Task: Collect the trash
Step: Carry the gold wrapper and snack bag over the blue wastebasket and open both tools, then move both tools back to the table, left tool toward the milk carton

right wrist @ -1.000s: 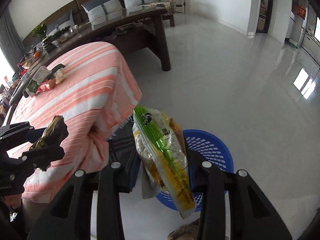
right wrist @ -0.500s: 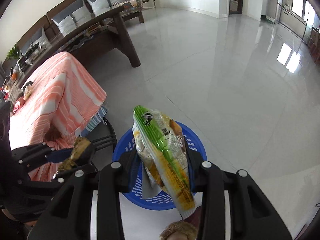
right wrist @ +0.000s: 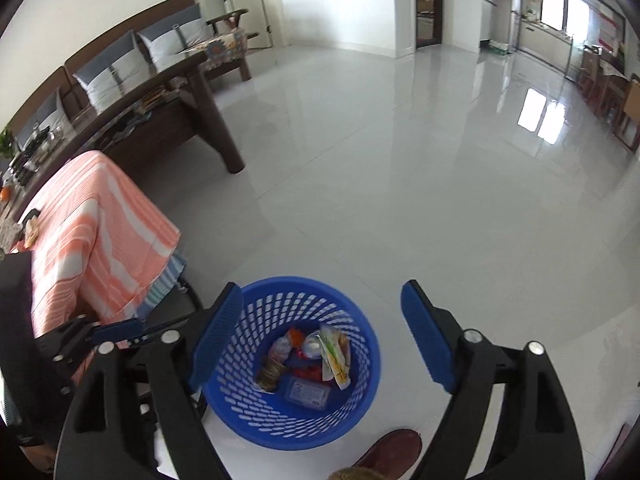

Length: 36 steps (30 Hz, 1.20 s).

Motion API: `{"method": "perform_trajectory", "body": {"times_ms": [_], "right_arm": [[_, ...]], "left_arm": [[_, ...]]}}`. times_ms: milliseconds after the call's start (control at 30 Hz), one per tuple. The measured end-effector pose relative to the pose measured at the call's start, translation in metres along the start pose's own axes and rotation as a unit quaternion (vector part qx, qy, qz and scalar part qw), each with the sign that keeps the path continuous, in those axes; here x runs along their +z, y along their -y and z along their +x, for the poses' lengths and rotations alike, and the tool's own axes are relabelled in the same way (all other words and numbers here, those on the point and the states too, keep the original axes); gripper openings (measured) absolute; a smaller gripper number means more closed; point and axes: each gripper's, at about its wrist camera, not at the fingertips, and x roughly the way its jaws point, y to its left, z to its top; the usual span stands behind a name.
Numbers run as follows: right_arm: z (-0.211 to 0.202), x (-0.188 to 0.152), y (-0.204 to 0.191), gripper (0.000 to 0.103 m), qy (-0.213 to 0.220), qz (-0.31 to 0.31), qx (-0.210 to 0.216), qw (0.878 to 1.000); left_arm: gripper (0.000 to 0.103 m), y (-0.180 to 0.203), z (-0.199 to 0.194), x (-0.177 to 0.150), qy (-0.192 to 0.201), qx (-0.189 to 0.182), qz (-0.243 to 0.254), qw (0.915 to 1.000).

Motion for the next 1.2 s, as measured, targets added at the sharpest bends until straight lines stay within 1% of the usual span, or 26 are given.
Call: {"method": "perform_trajectory", "body": {"times_ms": [67, 133, 233, 300, 367, 500, 533, 600, 733, 833, 967, 1033, 1133, 1200], "right_arm": [[-0.003, 0.000, -0.004, 0.094, 0.009, -0.005, -0.016, 1.000], [-0.007, 0.000, -0.010, 0.095, 0.014, -0.012, -0.014, 1.000], [-0.014, -0.003, -0.028, 0.096, 0.025, -0.028, 0.007, 0.999], [-0.021, -0.008, -0.048, 0.096, 0.029, -0.047, 0.026, 0.998], [-0.026, -0.015, -0.076, 0.096, 0.030, -0.074, 0.053, 0.995], [-0.033, -0.035, -0.142, 0.097, 0.020, -0.137, 0.119, 0.983], [-0.034, -0.042, -0.163, 0.097, 0.016, -0.158, 0.136, 0.978], [-0.038, -0.050, -0.197, 0.097, 0.015, -0.185, 0.151, 0.971], [-0.051, -0.059, -0.266, 0.097, 0.007, -0.208, 0.197, 0.958], [-0.053, -0.065, -0.318, 0.098, -0.001, -0.235, 0.208, 0.949], [-0.045, -0.069, -0.379, 0.098, -0.012, -0.267, 0.216, 0.939], [-0.036, -0.075, -0.402, 0.098, -0.025, -0.281, 0.220, 0.934], [-0.022, -0.089, -0.428, 0.098, -0.043, -0.303, 0.213, 0.928], [-0.020, -0.093, -0.435, 0.098, -0.039, -0.317, 0.197, 0.927]], "left_arm": [[0.098, 0.000, -0.026, -0.007, 0.019, 0.003, 0.005, 0.9998], [0.098, -0.007, -0.051, -0.018, 0.035, 0.008, 0.005, 0.9993], [0.098, -0.021, -0.082, -0.044, 0.039, 0.024, 0.004, 0.9989], [0.098, -0.036, -0.100, -0.062, 0.038, 0.048, 0.004, 0.9981], [0.098, -0.057, -0.119, -0.080, 0.039, 0.080, -0.006, 0.9960], [0.098, -0.101, -0.162, -0.114, 0.045, 0.138, -0.032, 0.9889], [0.098, -0.115, -0.172, -0.123, 0.046, 0.149, -0.042, 0.9869], [0.098, -0.143, -0.192, -0.138, 0.048, 0.166, -0.065, 0.9828], [0.098, -0.199, -0.228, -0.169, 0.054, 0.195, -0.121, 0.9719], [0.098, -0.235, -0.250, -0.186, 0.063, 0.203, -0.152, 0.9653], [0.098, -0.279, -0.266, -0.206, 0.059, 0.227, -0.179, 0.9553], [0.098, -0.301, -0.274, -0.212, 0.062, 0.229, -0.188, 0.9531], [0.098, -0.331, -0.288, -0.204, 0.077, 0.228, -0.192, 0.9515], [0.098, -0.350, -0.297, -0.192, 0.094, 0.224, -0.185, 0.9521]]}}
